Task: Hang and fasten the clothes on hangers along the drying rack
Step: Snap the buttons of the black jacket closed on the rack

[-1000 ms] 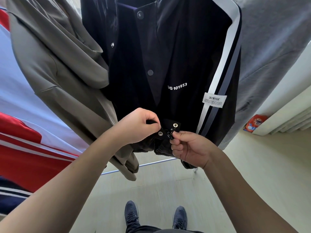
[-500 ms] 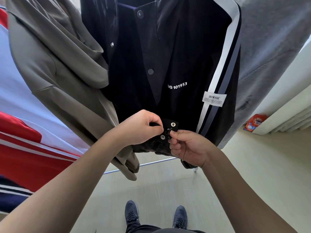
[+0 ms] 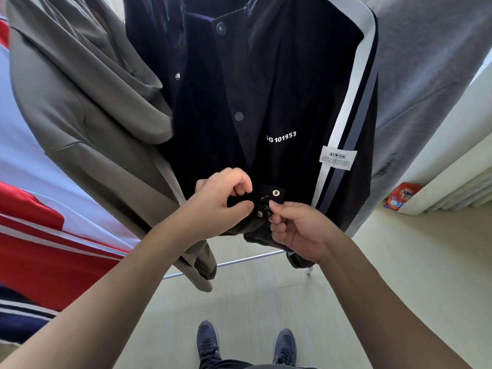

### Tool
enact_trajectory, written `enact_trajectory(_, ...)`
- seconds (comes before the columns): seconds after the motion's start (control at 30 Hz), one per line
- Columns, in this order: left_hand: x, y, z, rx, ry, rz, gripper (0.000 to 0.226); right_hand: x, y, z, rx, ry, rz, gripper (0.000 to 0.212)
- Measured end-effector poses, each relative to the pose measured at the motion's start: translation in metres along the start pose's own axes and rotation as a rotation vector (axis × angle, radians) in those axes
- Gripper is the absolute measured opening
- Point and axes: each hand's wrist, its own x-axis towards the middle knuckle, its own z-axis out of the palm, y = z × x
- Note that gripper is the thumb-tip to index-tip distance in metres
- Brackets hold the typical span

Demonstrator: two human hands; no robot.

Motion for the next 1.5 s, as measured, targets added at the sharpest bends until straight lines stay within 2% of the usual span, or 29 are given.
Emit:
enact_trajectory(0.03, 0.001, 0.003, -0.002, 0.019, -0.018, 0.035, 0.009, 0.0, 0.0, -0.001, -0.01, 0.004, -0.002, 0.017)
enact_trajectory(0.13, 0.007, 0.009, -0.001, 0.205, -0.05, 0.138, 0.028, 0.001, 0.003, -0.001, -0.059, 0.023, -0.012, 0.018)
enact_trajectory(0.2, 0.012, 0.011, 0.001, 0.278, -0.029, 0.16, 0.027, 0.002, 0.005, -0.002, -0.086, 0.033, -0.024, 0.02)
enact_trajectory(0.37, 0.018, 0.014, 0.002, 0.242, -0.104, 0.086, 0.011, 0.002, 0.006, -0.007, -0.112, 0.023, -0.034, 0.017)
enact_trajectory(0.67, 0.03, 0.016, 0.001, 0.296, -0.224, 0.094, 0.009, 0.0, 0.006, -0.015, -0.152, 0.014, -0.079, 0.021)
enact_trajectory(0.73, 0.03, 0.018, 0.001, 0.291, -0.247, 0.103, 0.001, 0.0, 0.007, -0.018, -0.149, 0.023, -0.091, 0.022)
enact_trajectory(0.77, 0.03, 0.018, 0.001, 0.293, -0.261, 0.102, 0.006, 0.0, 0.007, -0.019, -0.158, 0.027, -0.105, 0.023)
enact_trajectory(0.83, 0.029, 0.019, 0.002, 0.343, -0.312, 0.079, 0.014, -0.002, 0.008, -0.021, -0.32, 0.063, -0.151, 0.023)
enact_trajectory(0.9, 0.029, 0.02, 0.002, 0.414, -0.35, 0.047, 0.015, -0.004, 0.011, -0.018, -0.651, 0.12, -0.197, 0.015)
enact_trajectory(0.97, 0.031, 0.022, 0.003, 0.391, -0.333, 0.019, 0.015, -0.003, 0.018, -0.013, -0.802, 0.146, -0.226, 0.031)
enact_trajectory(1.03, 0.033, 0.023, 0.004, 0.304, -0.284, -0.012, 0.014, -0.001, 0.022, -0.014, -0.786, 0.192, -0.267, 0.047)
enact_trajectory(1.13, 0.035, 0.021, 0.006, 0.202, -0.246, -0.066, 0.016, 0.0, 0.022, -0.014, -0.744, 0.293, -0.375, 0.021)
enact_trajectory(1.2, 0.037, 0.02, 0.009, 0.143, -0.223, -0.095, 0.016, 0.0, 0.023, -0.012, -0.746, 0.348, -0.448, 0.013)
enact_trajectory(1.33, 0.039, 0.018, 0.01, 0.032, -0.185, -0.133, 0.017, 0.003, 0.027, -0.007, -0.717, 0.406, -0.498, 0.016)
enact_trajectory(1.5, 0.043, 0.016, 0.013, 0.095, -0.177, -0.147, 0.016, -0.001, 0.025, -0.003, -0.691, 0.371, -0.548, 0.02)
